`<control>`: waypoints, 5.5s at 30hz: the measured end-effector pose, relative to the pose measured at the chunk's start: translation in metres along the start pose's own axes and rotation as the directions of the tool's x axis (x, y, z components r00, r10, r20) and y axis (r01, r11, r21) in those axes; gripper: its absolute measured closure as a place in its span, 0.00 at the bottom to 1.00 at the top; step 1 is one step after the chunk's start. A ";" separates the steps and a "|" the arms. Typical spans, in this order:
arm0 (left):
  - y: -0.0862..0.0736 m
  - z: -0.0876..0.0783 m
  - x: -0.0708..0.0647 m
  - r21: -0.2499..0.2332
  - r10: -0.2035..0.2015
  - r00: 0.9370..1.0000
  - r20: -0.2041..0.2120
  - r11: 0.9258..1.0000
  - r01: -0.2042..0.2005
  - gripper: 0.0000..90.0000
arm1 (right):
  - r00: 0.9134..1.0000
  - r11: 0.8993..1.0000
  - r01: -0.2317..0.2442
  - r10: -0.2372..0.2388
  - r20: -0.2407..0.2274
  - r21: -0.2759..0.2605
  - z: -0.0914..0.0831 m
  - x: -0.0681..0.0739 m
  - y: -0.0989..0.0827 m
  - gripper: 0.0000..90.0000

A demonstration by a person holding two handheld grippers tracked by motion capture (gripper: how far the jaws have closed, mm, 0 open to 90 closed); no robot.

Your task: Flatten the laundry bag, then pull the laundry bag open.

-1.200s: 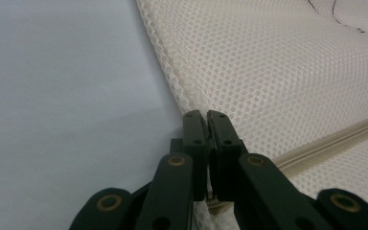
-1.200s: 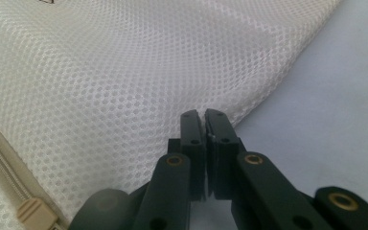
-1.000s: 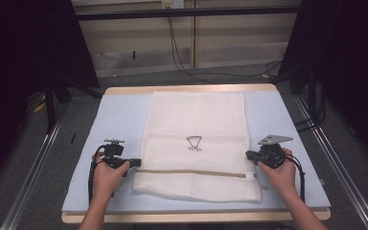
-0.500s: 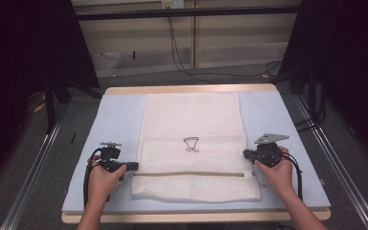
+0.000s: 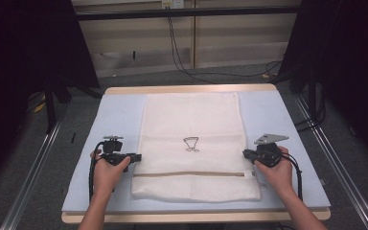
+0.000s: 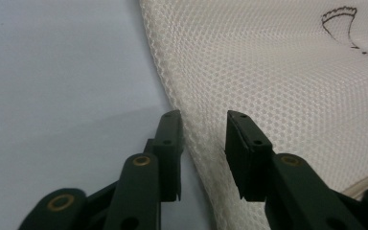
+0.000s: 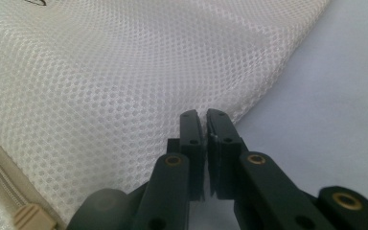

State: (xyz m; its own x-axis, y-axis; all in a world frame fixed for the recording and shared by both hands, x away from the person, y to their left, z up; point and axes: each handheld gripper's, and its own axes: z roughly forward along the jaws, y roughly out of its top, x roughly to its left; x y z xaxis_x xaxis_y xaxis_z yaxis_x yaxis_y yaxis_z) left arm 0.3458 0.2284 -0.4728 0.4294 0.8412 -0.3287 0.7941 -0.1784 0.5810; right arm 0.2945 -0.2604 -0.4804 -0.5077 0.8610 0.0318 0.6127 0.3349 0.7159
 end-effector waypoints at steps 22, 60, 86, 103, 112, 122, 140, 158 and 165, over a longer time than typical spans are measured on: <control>-0.001 -0.010 0.000 0.030 -0.004 1.000 0.012 1.000 0.004 0.96 | 1.000 1.000 0.011 -0.011 -0.018 -0.009 -0.001 0.004 -0.002 0.93; 0.021 0.000 -0.058 0.004 0.098 0.972 0.212 0.995 -0.101 0.51 | 0.992 0.997 0.045 -0.053 -0.117 -0.070 -0.031 0.013 -0.009 1.00; 0.024 0.029 -0.116 0.081 0.091 0.956 0.280 0.990 -0.118 0.64 | 0.991 0.996 0.072 -0.077 -0.111 -0.051 -0.044 0.018 -0.025 1.00; 0.023 0.060 -0.173 0.136 0.103 0.921 0.375 0.977 -0.165 0.65 | 0.992 0.996 0.089 -0.090 -0.084 -0.019 -0.043 0.017 -0.028 1.00; 0.022 0.076 -0.194 0.160 0.096 0.908 0.409 0.971 -0.175 0.67 | 0.992 0.996 0.084 -0.086 -0.095 -0.027 -0.045 0.016 -0.027 1.00; 0.024 0.087 -0.213 0.181 0.063 0.903 0.425 0.972 -0.152 0.70 | 0.991 0.996 0.085 -0.088 -0.101 -0.035 -0.047 0.015 -0.028 1.00; 0.021 0.105 -0.231 0.230 0.031 0.894 0.448 0.962 -0.149 0.71 | 0.987 0.995 0.096 -0.100 -0.124 -0.037 -0.049 0.018 -0.031 1.00; 0.019 0.126 -0.250 0.304 -0.069 0.898 0.435 0.950 -0.075 0.75 | 0.983 0.994 0.106 -0.108 -0.146 -0.018 -0.045 0.021 -0.033 1.00; 0.018 0.131 -0.255 0.306 -0.092 0.904 0.417 0.951 -0.045 0.80 | 0.984 0.995 0.098 -0.099 -0.148 -0.013 -0.044 0.020 -0.034 1.00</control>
State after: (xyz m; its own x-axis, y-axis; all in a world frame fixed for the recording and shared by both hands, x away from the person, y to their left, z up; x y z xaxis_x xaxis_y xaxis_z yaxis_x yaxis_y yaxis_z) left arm 0.3070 -0.0559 -0.4756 0.4950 0.5637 -0.6612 0.8675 -0.3633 0.3397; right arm 0.2372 -0.2708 -0.4735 -0.6496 0.7576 0.0636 0.5519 0.4124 0.7248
